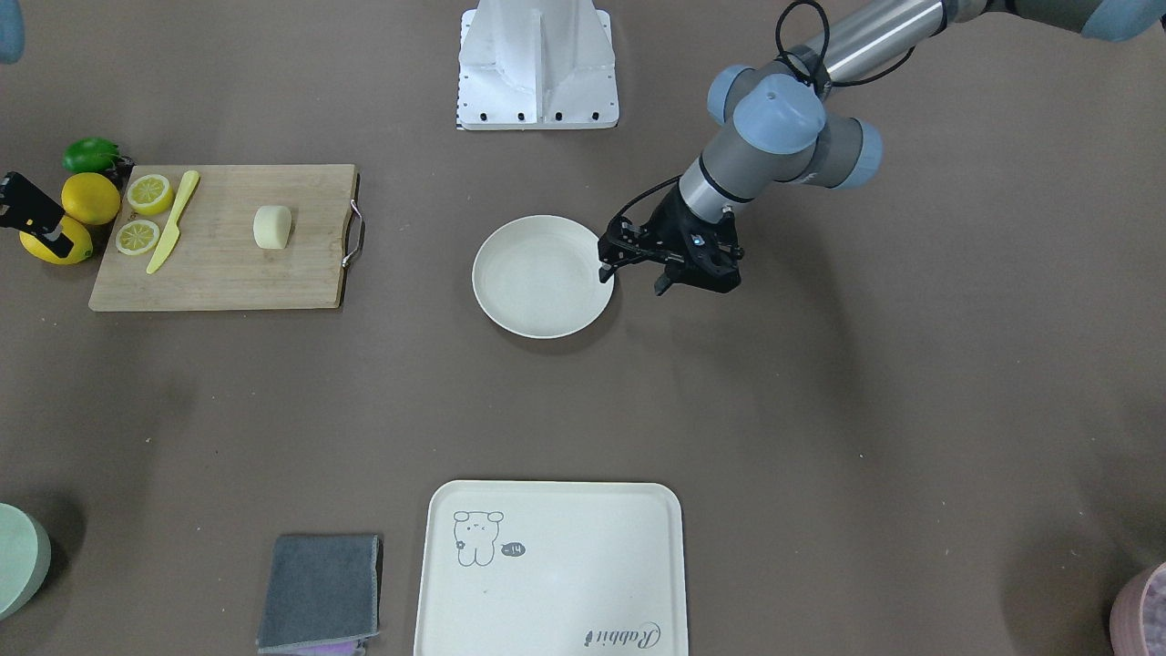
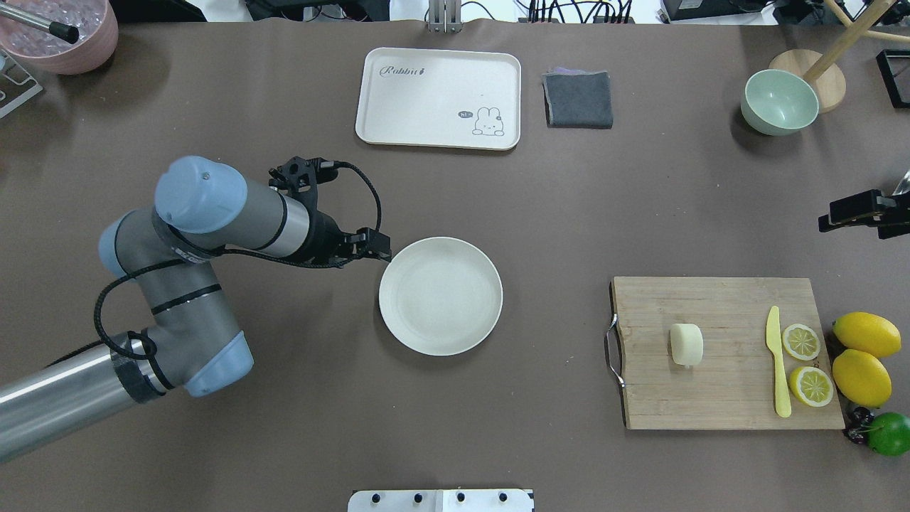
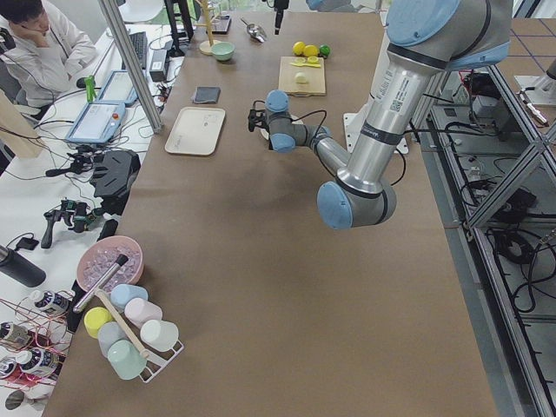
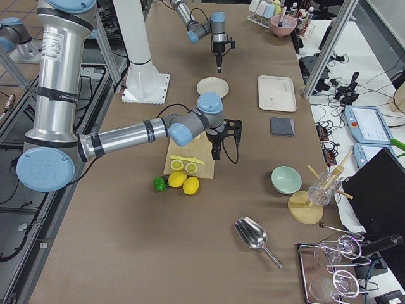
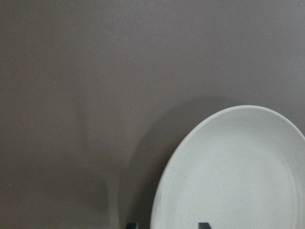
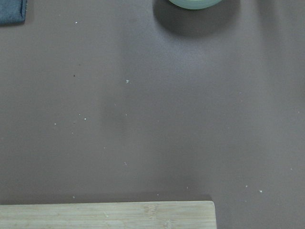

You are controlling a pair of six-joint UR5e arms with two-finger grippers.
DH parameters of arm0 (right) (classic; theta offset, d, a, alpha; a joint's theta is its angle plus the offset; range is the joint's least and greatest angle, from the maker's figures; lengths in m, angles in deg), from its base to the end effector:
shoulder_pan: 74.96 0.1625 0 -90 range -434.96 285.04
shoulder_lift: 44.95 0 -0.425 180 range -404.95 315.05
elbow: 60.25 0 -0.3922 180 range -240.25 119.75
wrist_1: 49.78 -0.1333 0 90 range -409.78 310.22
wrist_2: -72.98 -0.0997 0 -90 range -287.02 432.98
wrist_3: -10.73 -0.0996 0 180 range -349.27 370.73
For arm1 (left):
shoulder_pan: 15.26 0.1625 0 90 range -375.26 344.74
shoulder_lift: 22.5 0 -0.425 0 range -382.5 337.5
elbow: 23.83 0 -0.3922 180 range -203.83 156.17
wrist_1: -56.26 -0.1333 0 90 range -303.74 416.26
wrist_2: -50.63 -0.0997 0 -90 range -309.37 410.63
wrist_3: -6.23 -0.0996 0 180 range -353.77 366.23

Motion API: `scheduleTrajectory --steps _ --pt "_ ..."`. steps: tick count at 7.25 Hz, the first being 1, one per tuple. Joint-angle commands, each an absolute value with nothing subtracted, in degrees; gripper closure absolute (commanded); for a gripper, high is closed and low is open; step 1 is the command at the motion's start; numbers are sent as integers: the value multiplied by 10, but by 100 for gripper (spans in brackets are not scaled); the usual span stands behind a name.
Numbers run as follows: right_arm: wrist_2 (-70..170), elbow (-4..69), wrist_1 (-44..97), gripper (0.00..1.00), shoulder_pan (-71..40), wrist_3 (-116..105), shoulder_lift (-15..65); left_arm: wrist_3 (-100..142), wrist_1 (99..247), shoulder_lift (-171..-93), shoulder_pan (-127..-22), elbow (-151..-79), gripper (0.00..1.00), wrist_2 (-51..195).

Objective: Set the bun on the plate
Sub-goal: 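Withdraw the left arm while moving the right gripper over the bun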

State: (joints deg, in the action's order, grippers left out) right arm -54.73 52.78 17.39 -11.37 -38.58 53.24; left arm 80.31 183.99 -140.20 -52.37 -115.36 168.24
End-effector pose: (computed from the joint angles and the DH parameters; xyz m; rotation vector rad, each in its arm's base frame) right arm -0.1334 -0.4313 0.4842 0.1108 -0.8882 0.1564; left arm 0.4738 -0.4677 0.2901 0.1300 1.2098 -0.0416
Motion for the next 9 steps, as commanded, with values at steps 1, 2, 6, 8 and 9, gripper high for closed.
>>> scheduleTrajectory --steps 1,2,6,8,9 --pt "-519 542 175 0 -172 -471 510 694 1766 -1369 -621 -1186 2 1755" --pt "-494 557 177 0 -206 -507 509 616 1703 -1354 -672 -1213 2 1782" --pt "-428 607 203 0 -308 -602 520 193 1517 -1228 -878 -1264 0 1791" --pt "-397 646 260 0 -364 -624 524 85 1416 -1223 -989 -1256 1 1830" --pt "-383 645 257 0 -385 -625 524 82 1416 -1220 -1046 -1205 1 1868"
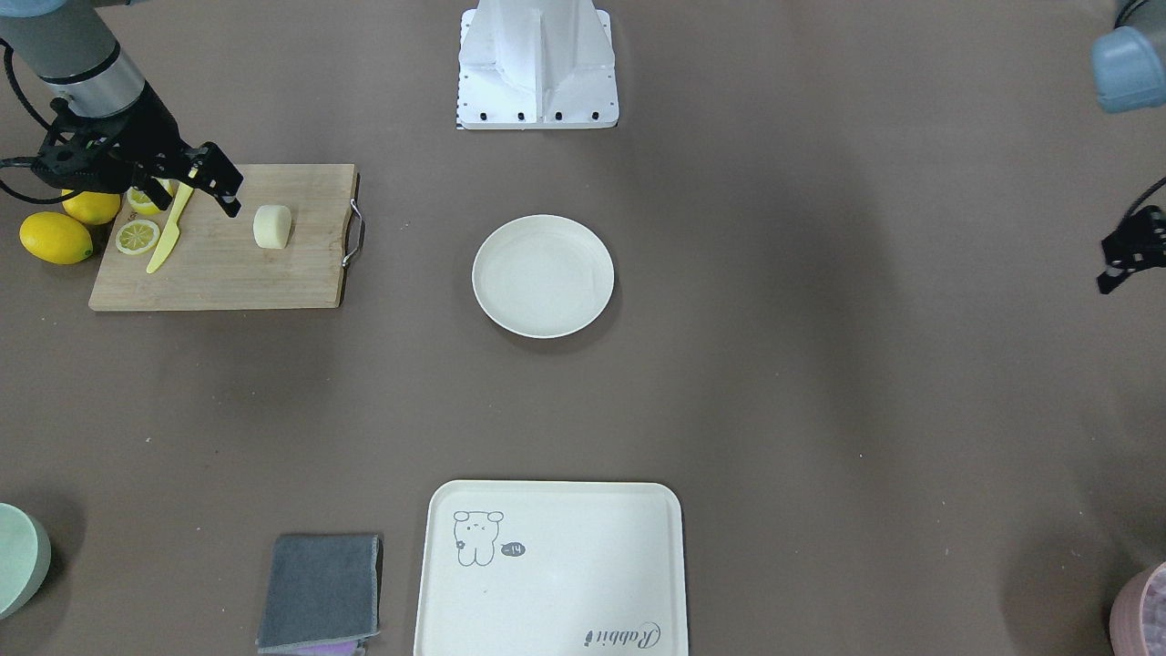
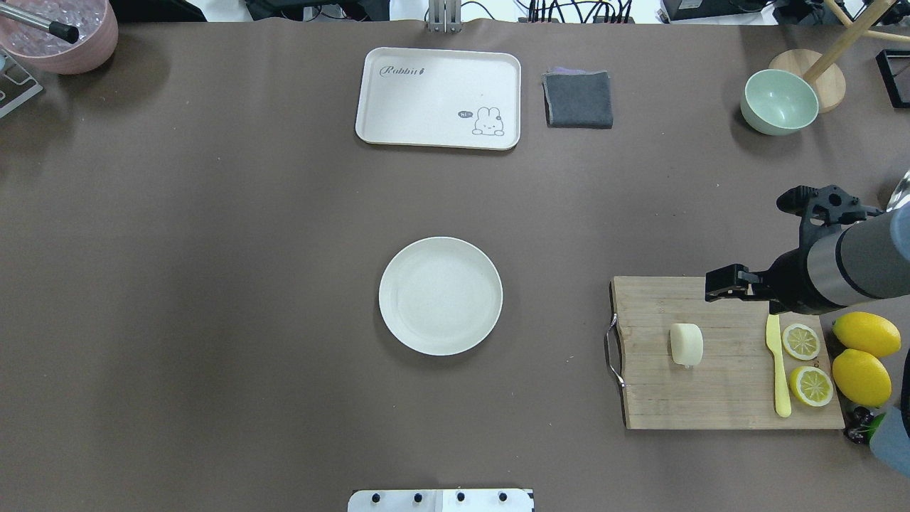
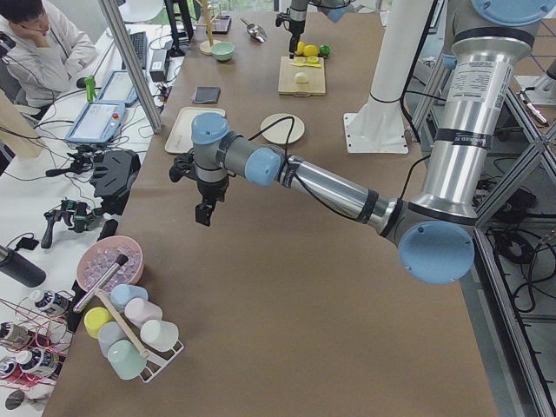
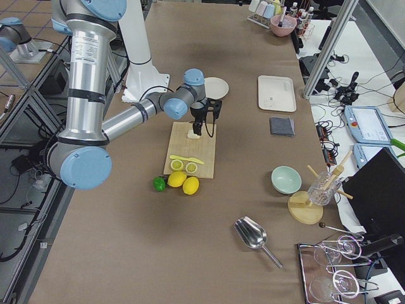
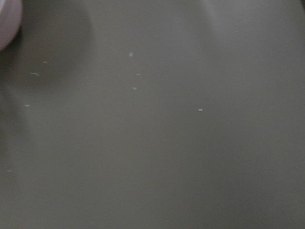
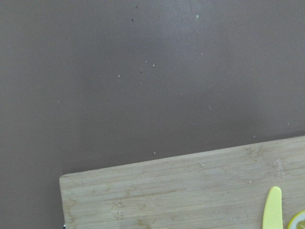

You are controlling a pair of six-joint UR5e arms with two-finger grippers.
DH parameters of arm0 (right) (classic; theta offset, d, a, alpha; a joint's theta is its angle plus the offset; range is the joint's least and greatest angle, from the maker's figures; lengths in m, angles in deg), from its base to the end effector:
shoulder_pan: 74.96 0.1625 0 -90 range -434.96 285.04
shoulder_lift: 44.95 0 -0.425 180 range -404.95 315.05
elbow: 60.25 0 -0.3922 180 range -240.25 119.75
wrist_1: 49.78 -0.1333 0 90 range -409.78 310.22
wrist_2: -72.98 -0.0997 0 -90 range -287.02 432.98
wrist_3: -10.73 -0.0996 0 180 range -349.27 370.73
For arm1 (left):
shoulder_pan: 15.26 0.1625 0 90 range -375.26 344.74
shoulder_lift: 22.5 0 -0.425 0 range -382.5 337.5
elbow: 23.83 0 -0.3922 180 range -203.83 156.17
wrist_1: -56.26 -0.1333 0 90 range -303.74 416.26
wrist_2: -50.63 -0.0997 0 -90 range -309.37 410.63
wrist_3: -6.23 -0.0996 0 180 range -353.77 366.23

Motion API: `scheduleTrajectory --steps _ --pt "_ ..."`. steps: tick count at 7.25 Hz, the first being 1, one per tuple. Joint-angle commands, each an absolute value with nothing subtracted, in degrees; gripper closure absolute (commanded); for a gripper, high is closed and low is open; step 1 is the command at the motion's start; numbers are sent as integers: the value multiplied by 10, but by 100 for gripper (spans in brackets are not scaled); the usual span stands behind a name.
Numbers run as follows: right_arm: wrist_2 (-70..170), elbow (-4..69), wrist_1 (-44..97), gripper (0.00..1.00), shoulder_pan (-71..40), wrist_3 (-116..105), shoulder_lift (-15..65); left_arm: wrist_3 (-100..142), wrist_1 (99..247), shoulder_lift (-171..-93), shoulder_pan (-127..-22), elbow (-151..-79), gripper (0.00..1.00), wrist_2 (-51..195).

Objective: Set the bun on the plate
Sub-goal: 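Withdraw the left arm while moving the right gripper over the bun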

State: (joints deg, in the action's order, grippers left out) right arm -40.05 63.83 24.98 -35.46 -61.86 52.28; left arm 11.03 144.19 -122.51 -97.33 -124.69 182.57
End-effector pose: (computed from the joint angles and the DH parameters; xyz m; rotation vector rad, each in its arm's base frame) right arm -0.2732 -0.3475 0.4082 0.0079 -0.8207 0.2161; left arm 0.0110 -0.5625 0.4793 0.2311 0.7561 0.1718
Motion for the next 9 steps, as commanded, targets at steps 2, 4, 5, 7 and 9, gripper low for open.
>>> scheduleTrajectory --steps 2,4,5,7,9 --pt "-330 642 255 0 -447 -673 517 71 1464 -1213 -1057 -1178 1 1893" --pt "-308 607 211 0 -482 -633 509 82 1472 -1209 -1057 -1176 1 1895" --pt "-308 572 207 0 -484 -601 488 82 1472 -1209 -1057 -1176 1 1895" --pt "-309 552 194 0 -483 -584 484 80 1472 -1209 -1057 -1175 1 1894" --pt "-309 554 189 17 -482 -589 486 80 1472 -1209 -1056 -1173 1 1894"
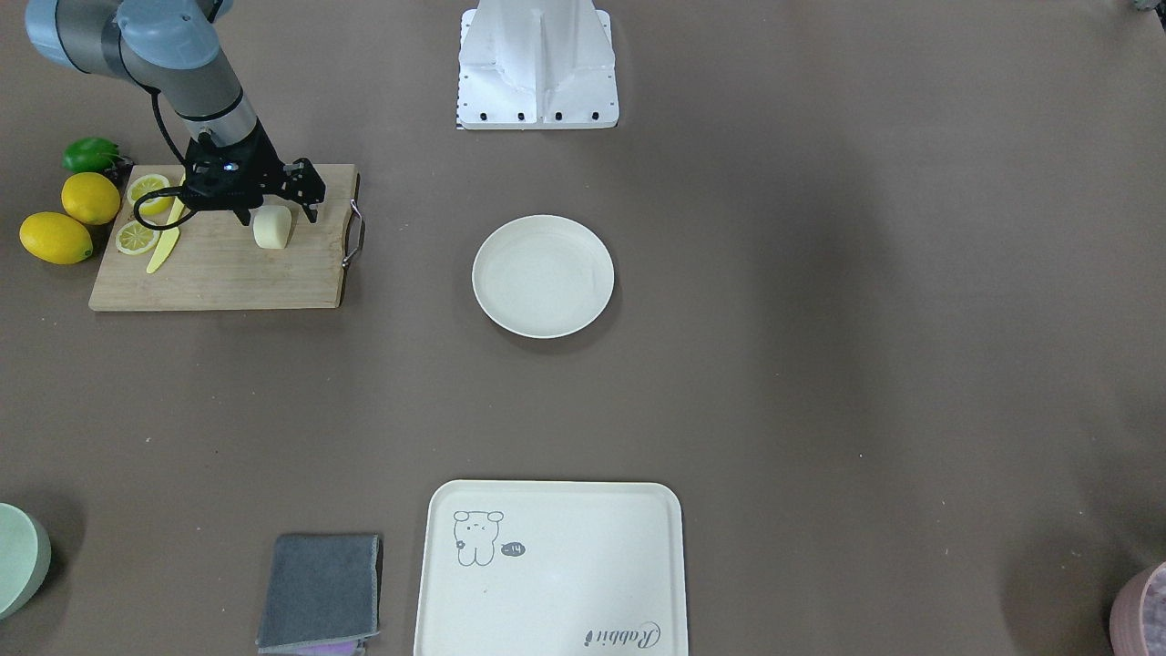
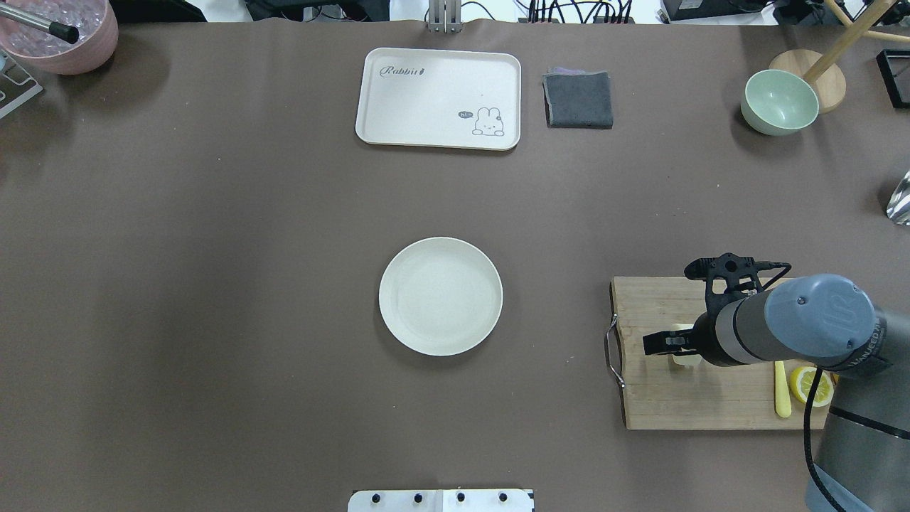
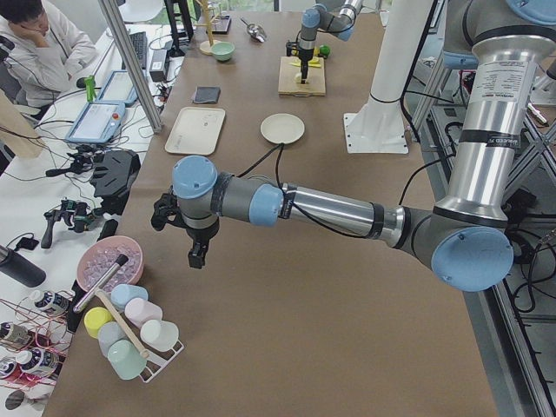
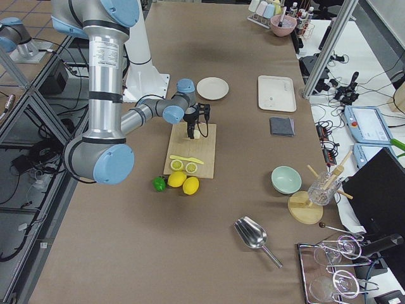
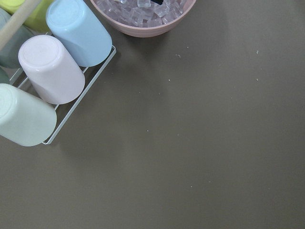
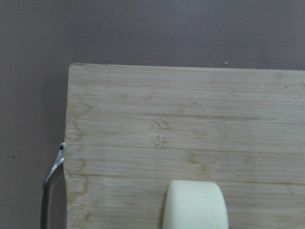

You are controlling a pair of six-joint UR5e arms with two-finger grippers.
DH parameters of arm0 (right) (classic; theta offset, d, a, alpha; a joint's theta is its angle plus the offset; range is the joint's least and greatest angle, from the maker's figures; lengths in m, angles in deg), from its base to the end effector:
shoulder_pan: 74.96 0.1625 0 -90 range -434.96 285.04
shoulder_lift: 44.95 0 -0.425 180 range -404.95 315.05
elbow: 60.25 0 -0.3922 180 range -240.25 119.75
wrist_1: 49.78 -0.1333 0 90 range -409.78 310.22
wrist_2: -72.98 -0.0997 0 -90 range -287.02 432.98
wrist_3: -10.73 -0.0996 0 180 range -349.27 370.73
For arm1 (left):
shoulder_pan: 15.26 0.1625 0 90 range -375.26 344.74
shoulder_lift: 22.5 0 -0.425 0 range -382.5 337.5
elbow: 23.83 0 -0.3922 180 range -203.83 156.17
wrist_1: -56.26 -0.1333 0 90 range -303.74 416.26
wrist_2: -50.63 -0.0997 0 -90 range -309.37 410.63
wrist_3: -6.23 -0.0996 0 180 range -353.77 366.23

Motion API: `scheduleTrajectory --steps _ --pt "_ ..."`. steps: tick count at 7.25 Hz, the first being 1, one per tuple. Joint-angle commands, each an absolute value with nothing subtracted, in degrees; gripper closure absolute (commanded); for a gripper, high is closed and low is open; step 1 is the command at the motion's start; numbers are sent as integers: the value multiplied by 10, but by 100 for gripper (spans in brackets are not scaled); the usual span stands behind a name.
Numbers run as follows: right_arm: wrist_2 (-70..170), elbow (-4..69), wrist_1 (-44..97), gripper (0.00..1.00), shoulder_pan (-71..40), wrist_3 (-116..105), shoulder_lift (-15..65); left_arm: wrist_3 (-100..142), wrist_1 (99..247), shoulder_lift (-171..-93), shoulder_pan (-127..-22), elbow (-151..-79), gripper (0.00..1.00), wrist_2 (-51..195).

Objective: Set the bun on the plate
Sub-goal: 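Lower the right gripper and grasp the pale yellow bun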

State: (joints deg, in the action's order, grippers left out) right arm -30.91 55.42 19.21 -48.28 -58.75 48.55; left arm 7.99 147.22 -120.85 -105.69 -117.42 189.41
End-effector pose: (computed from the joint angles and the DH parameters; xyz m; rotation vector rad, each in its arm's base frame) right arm -0.3763 -0.3115 0.4410 0.0887 -0.7793 0.0106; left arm -0.0626 -0.5568 0.5436 0.2015 0.8499 0.0601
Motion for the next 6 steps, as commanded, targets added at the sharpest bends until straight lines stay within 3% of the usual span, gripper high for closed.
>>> scheduleTrajectory --steps 1,2,6 --pt "-313 555 189 62 -481 -589 485 80 1472 -1209 -1056 -1173 1 1894" --pt "-313 556 189 76 -480 -588 486 81 1472 -1209 -1056 -1174 1 1894" --pt "-328 567 195 77 -458 -588 477 83 1472 -1209 -1056 -1174 1 1894"
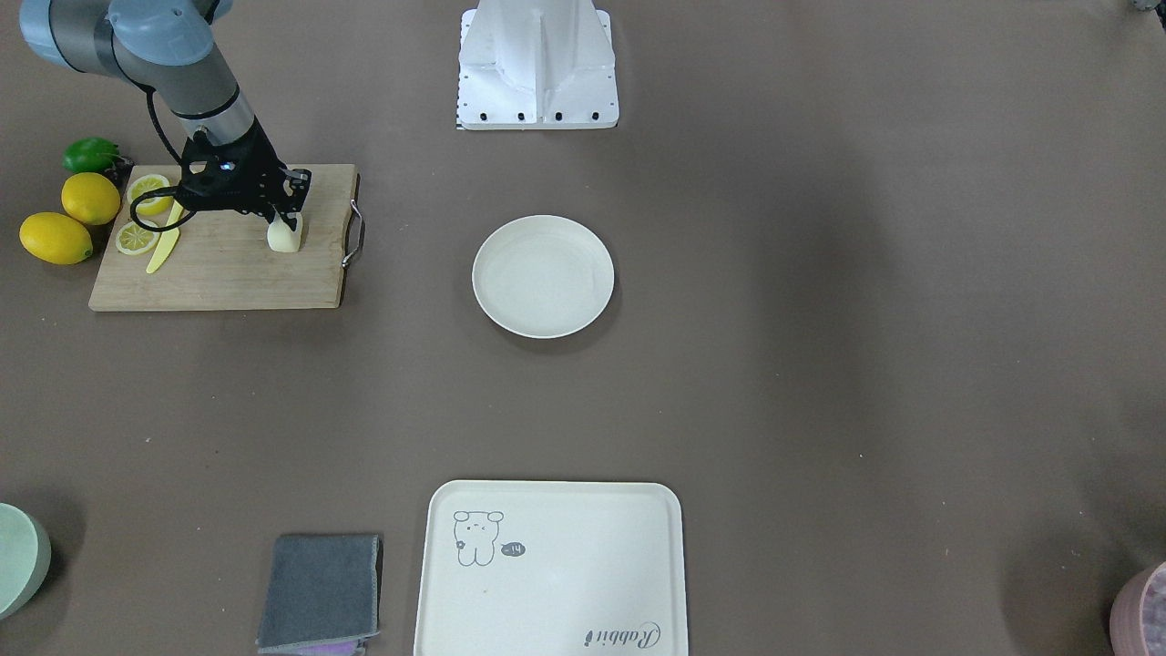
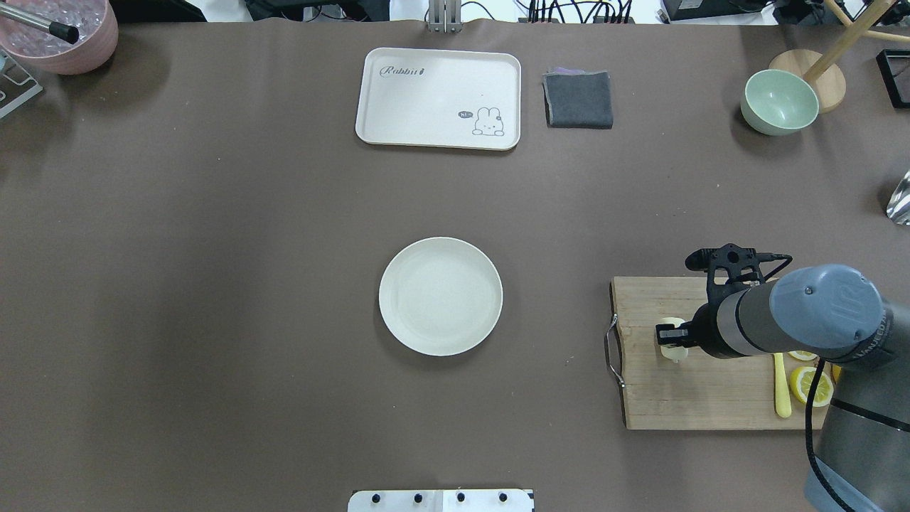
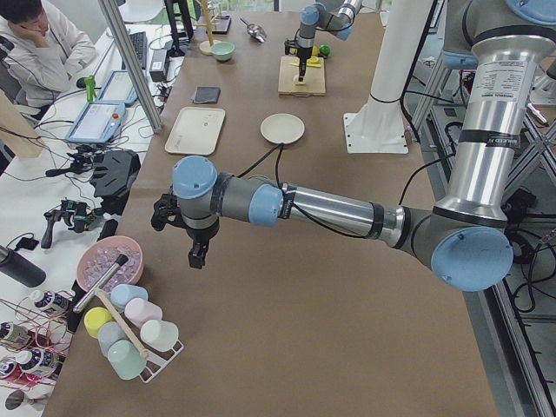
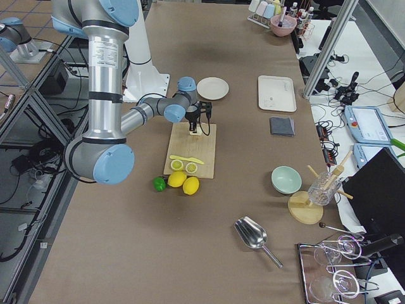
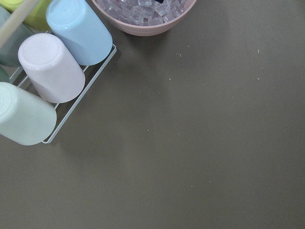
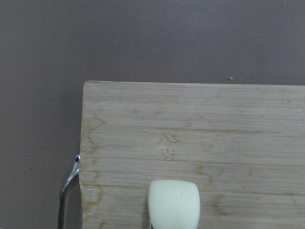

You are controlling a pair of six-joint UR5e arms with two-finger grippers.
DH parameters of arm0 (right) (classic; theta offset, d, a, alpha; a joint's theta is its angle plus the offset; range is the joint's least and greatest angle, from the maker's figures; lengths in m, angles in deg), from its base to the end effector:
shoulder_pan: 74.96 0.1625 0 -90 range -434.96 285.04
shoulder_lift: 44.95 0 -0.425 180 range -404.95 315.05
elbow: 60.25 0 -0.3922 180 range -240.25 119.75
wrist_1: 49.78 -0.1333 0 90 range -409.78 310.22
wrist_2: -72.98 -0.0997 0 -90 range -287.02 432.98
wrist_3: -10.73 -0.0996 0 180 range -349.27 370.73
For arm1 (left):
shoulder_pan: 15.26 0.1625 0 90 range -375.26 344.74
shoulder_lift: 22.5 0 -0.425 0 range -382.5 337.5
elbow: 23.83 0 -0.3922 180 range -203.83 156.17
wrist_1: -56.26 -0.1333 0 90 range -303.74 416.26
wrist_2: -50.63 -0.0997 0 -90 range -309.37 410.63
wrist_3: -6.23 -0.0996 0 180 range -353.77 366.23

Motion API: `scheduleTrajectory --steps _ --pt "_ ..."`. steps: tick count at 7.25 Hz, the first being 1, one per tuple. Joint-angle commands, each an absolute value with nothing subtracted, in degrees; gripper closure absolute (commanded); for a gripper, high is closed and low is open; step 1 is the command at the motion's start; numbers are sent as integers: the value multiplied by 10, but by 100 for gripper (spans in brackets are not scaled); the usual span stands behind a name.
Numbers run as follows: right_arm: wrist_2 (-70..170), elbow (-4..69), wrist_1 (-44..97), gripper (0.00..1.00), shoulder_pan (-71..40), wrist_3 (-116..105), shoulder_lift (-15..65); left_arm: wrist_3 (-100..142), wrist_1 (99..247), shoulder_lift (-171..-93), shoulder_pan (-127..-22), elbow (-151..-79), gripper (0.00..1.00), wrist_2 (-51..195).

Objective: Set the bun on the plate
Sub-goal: 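Lower the right gripper and grasp the pale yellow bun, then carry the bun with the right gripper over the white plate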

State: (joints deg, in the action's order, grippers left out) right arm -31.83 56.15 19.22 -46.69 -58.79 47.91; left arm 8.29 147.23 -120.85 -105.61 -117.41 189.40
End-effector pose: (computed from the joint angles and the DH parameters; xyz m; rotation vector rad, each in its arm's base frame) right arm -0.3690 -0.3209 0.4290 0.0955 -0.8050 0.0280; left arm -0.0618 -0.5569 0.5437 0.1986 0.8503 0.0565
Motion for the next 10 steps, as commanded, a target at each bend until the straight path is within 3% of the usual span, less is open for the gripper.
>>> scheduleTrajectory --steps 1,2,5,8,9,10 --pt "-342 581 198 76 -447 -588 472 83 1472 -1209 -1056 -1173 1 1894" --pt "-344 574 205 75 -446 -591 445 84 1472 -1209 -1056 -1173 1 1894" --pt "-336 539 384 74 -450 -616 250 85 1472 -1209 -1056 -1173 1 1893" --pt "-309 375 389 72 -473 -695 53 85 1472 -1209 -1056 -1173 1 1893" --pt "-298 329 386 66 -481 -704 10 85 1472 -1209 -1056 -1173 1 1893" --pt "-285 312 385 52 -506 -722 -4 85 1472 -1209 -1056 -1173 1 1894"
